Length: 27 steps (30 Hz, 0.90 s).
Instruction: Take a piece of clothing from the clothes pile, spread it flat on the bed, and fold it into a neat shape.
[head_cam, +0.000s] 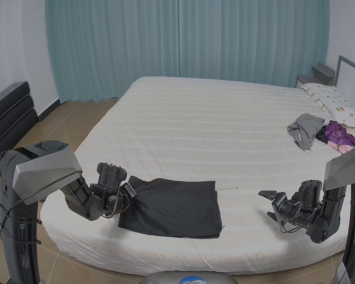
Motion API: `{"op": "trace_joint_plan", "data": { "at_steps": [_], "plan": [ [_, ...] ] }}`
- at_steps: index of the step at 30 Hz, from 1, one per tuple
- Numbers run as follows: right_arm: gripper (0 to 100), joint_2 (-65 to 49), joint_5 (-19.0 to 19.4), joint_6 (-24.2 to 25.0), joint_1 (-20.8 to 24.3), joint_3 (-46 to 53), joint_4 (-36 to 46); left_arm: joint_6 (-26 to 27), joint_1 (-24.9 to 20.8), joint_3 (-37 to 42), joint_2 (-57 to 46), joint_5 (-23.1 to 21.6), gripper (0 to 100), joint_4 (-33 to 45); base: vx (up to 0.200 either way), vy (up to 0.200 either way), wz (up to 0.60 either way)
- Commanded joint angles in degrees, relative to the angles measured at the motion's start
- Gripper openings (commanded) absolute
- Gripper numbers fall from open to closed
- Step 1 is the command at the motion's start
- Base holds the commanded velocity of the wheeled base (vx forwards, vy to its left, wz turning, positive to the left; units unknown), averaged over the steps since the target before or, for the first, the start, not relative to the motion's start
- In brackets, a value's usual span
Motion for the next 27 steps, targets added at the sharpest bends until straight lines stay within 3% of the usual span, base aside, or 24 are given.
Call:
{"op": "trace_joint_plan", "data": {
  "at_steps": [1,2,18,27],
  "plan": [
    [100,0.05,0.03,0.00,0.05,0.02,-0.01,-0.20,0.06,0.01,0.38,0.01,0,0.03,0.000,0.000,0.00],
    [100,0.05,0.03,0.00,0.05,0.02,-0.01,-0.20,0.06,0.18,0.38,0.10,100,0.30,0.000,0.000,0.00],
    [100,-0.04,0.03,0.09,0.05,0.02,-0.01,-2.83,0.94,1.85,-0.15,0.19,100,0.12,0.000,0.000,0.00],
    [100,-0.57,0.21,0.00,0.13,0.20,0.08,-4.06,3.05,6.86,-7.18,0.01,100,-0.05,0.000,0.000,0.00]
  ]
}}
